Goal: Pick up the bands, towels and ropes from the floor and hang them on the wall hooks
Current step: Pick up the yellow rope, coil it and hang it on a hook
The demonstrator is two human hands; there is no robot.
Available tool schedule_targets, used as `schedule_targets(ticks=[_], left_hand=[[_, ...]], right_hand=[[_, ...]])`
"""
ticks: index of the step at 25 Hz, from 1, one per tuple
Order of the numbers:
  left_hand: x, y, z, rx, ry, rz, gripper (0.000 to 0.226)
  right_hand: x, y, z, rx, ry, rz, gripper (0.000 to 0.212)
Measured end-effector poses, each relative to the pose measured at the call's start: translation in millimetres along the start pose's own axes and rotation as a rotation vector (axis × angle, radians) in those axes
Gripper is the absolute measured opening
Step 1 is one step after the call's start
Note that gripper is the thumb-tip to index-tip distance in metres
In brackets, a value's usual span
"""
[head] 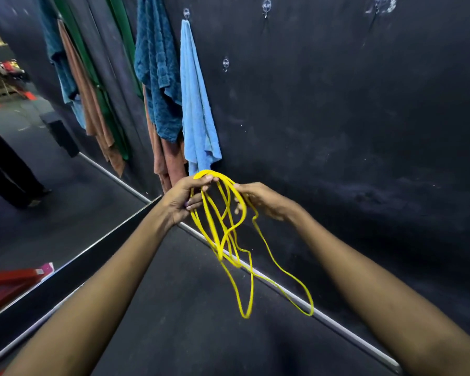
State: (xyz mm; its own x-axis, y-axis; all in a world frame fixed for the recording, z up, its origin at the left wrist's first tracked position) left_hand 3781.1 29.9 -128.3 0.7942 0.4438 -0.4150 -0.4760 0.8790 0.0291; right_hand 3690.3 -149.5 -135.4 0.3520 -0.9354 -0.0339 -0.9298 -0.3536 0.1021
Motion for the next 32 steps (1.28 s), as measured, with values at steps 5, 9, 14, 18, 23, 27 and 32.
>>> schedule_targets(ticks=[5, 9, 14, 18, 23, 27, 32], left_hand=[[25.0, 6.6, 19.3, -0.040, -0.104, 0.116, 0.018], [31.5, 10.2, 19.2, 0.001, -0.217, 0.134, 0.033], [56.4, 24.3, 11.2, 0.062, -0.394, 0.216, 0.023], [61.4, 34.9, 16.3, 0.081, -0.498, 0.254, 0.026], [46.9, 26.1, 51.4, -0.016, -0.417, 0.140, 0.053], [30.2, 2.4, 86.2, -0.042, -0.440, 0.066, 0.059], [37.1, -45.8, 128.8, -0.213, -0.406, 0.075, 0.068]], right_hand=[[19.1, 37.7, 24.7, -0.219, -0.231, -0.349, 0.031], [26.8, 26.9, 61.9, -0.365, 0.136, -0.103, 0.023], [30.7, 15.1, 40.0, 0.044, -0.122, 0.268, 0.022], [23.2, -3.0, -2.8, 0.114, -0.025, 0.315, 0.020], [7.7, -31.7, -64.3, 0.151, 0.228, 0.350, 0.025], [2.5, -51.4, -105.0, 0.257, 0.279, 0.371, 0.019], [25.6, -64.5, -108.0, 0.220, 0.334, 0.228, 0.017]])
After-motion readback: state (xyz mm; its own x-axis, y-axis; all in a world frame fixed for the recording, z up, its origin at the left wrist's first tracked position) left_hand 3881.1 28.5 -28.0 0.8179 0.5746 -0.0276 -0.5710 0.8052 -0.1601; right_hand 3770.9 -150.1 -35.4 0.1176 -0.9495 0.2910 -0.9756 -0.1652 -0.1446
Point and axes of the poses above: each hand's wrist, its own y-axis away from the middle knuckle, its own x-axis out of the back of the hand, z = x × y, the point moved 2 cm from there along -y, towards the middle knuckle, and after that the axes turned 14 degrees about -z, right-handed, at the moved point
